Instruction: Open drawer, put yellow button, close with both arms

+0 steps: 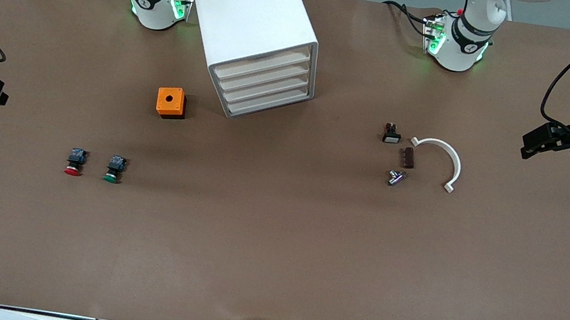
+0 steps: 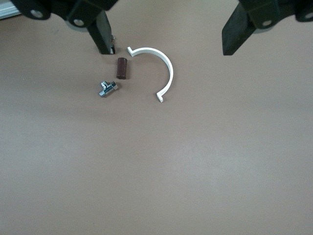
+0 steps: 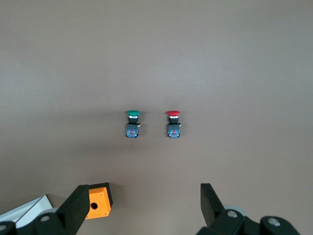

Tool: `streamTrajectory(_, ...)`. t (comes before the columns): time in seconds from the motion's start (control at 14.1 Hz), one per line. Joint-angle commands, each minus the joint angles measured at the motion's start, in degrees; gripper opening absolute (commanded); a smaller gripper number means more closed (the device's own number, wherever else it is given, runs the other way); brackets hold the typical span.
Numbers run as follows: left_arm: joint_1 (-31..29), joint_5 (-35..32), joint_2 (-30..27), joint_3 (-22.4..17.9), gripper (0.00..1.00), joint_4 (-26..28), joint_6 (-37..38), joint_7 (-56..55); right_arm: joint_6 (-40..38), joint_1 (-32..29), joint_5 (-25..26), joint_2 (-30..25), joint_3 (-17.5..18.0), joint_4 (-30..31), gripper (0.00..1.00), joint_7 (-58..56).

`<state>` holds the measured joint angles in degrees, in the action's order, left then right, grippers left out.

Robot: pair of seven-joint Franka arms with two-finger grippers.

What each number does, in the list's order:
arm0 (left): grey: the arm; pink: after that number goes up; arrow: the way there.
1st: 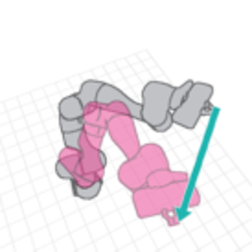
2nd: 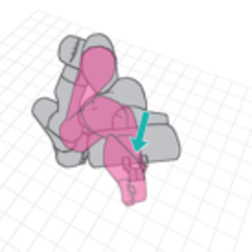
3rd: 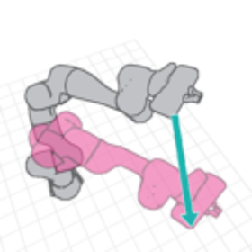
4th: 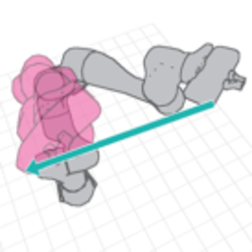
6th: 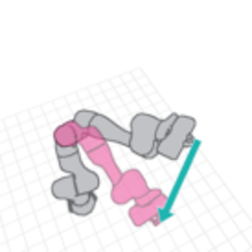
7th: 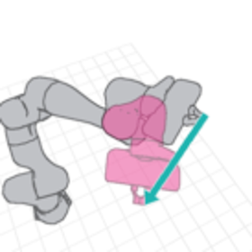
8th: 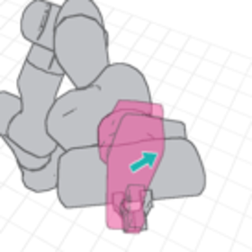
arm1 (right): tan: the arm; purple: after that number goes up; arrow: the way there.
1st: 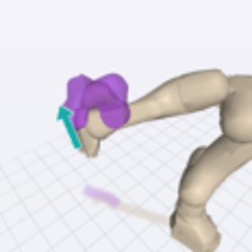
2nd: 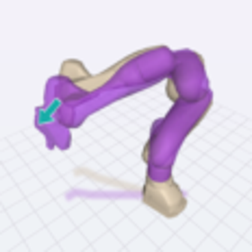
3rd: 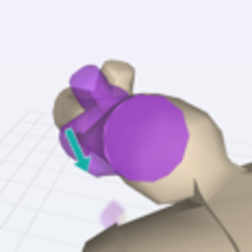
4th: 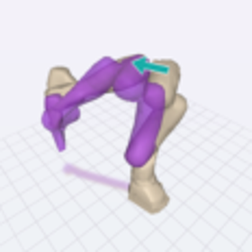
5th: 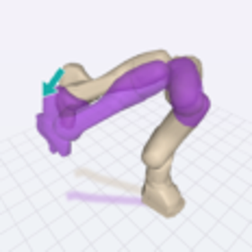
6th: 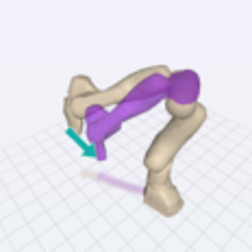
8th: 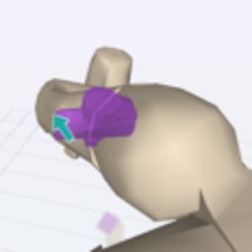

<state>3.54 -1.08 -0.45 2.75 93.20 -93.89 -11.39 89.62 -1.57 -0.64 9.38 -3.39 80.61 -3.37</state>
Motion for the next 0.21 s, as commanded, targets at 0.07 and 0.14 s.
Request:
streamTrajectory(0.07,0.77,0.73,-0.69,-0.47,1.00,0.05,0.29,0.58,-0.41,-0.80,0.82,0.28,0.85,-0.90,1.00,0.12)
streamTrajectory(0.14,0.85,0.73,-0.78,-0.47,1.00,-0.03,0.20,0.58,-0.41,-0.72,0.73,0.28,0.85,-0.90,1.00,0.12)
